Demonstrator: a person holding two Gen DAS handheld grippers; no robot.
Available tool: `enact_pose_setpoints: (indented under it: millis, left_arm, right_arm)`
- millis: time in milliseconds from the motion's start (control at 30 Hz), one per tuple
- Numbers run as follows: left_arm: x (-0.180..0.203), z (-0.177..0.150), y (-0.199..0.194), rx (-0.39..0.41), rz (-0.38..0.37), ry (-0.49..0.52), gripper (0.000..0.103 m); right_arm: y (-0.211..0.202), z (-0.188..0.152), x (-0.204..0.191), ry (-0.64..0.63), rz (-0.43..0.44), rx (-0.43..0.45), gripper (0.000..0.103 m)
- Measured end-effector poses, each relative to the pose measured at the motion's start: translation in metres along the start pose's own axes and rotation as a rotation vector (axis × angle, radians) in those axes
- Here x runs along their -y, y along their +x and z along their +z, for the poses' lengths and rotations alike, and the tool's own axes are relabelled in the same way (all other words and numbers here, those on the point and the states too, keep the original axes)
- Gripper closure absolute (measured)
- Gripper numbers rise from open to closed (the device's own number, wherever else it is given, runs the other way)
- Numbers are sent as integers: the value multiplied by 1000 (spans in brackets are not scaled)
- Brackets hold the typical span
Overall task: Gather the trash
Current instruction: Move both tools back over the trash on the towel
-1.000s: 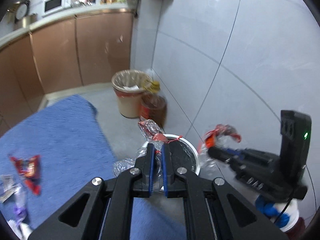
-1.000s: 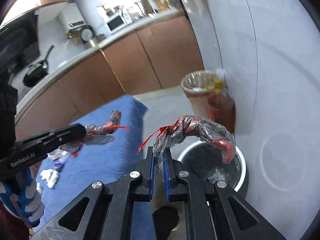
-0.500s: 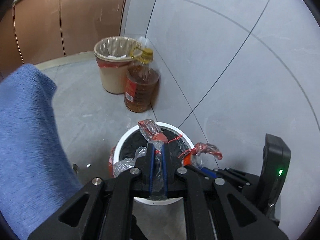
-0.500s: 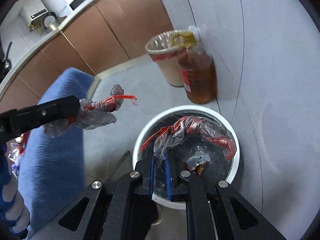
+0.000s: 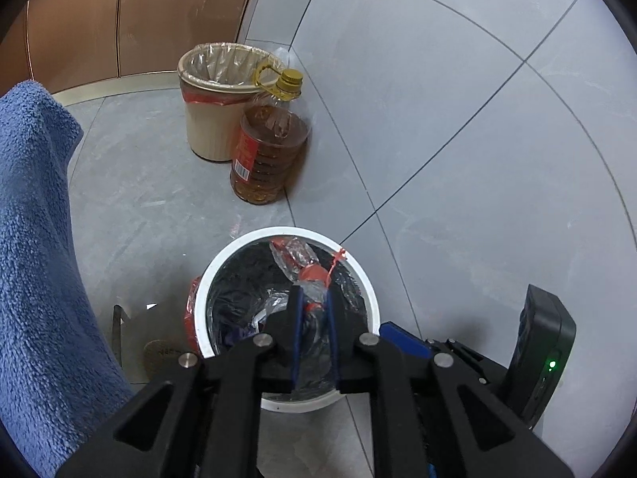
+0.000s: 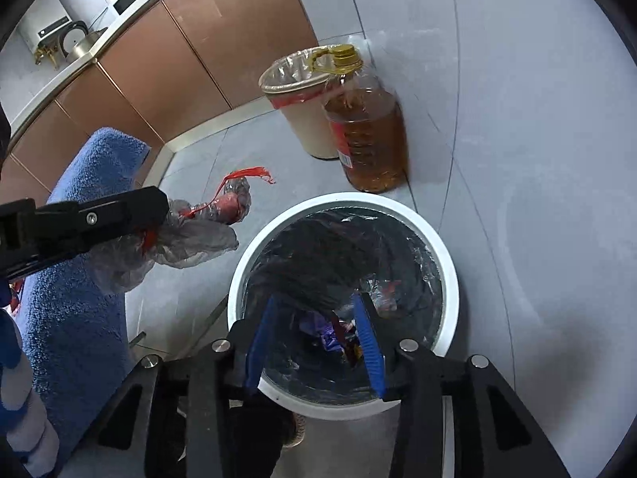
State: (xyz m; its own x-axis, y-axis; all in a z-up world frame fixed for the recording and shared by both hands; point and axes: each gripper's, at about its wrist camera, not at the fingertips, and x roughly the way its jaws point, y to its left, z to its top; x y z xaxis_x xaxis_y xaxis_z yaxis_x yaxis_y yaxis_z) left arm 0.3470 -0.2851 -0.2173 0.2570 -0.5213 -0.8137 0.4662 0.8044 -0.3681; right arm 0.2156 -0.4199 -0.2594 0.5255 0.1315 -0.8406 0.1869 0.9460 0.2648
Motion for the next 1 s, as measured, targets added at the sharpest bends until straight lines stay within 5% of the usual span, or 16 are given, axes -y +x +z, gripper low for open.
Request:
enact_pose_setpoints:
  millis: [100,233,600,1000]
  left_arm:
    - [1,0,-8,11,-15,-3,88]
    - [1,0,-18,32,-34,-8,67]
    - [6,-15,-81,135,-26,33,67]
    - [-5,-55,-224,367,70,52,67]
  right_arm:
    - [-5,0,-2,3,-4,9,60]
    - [-13,-1,-9,-10,-11,19,59]
    - [-47,2,-37,-46,-18,83,57]
    - [-149,5,-112,-169,44,267,56]
